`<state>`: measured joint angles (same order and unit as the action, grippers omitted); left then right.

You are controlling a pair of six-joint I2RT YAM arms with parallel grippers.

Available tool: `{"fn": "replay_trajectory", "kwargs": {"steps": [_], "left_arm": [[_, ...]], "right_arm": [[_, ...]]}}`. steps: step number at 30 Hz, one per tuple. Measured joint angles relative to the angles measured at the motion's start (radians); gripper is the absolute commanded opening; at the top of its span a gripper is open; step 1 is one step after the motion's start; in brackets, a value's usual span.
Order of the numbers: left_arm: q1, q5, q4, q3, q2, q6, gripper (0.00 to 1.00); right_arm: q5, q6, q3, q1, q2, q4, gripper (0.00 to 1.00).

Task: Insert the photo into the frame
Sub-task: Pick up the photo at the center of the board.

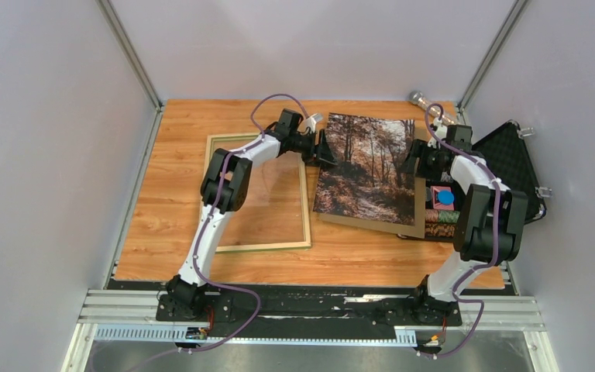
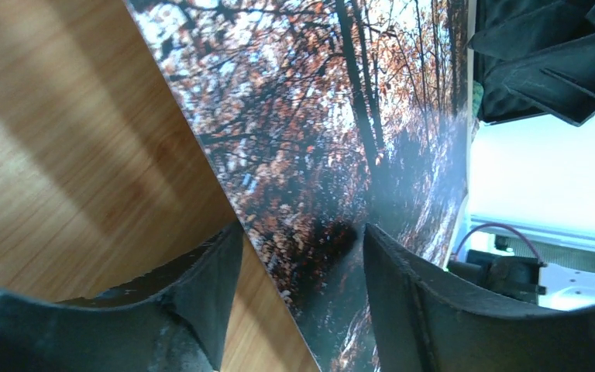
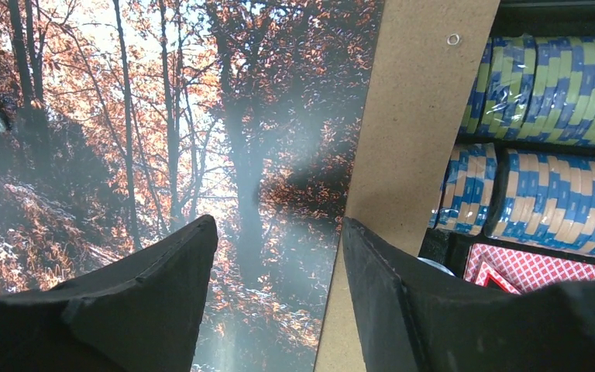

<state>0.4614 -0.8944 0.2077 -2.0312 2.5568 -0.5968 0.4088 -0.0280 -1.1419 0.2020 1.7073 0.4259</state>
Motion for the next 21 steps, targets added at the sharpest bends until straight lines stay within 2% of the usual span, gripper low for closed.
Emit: {"fn": "replay_trajectory", "kwargs": {"steps": [8, 11, 15, 21], "left_arm": [[-0.002, 0.005, 0.006, 0.032, 0.000, 0.005, 0.34], [-0.002, 0.017, 0.024, 0.033, 0.000, 0.023, 0.18], [-0.004, 0.027, 0.046, 0.033, 0.000, 0.037, 0.01], [-0.013, 0.042, 0.080, 0.033, -0.019, 0.056, 0.00]], "right_arm": [[0.018, 0.000, -0.001, 0.002, 0.004, -0.013, 0.63], [0.021, 0.000, 0.000, 0.002, 0.004, -0.017, 0.63], [0.024, 0.000, 0.000, 0.002, 0.004, -0.020, 0.63], [0.023, 0.000, 0.003, 0.004, 0.004, -0.024, 0.63]]}}
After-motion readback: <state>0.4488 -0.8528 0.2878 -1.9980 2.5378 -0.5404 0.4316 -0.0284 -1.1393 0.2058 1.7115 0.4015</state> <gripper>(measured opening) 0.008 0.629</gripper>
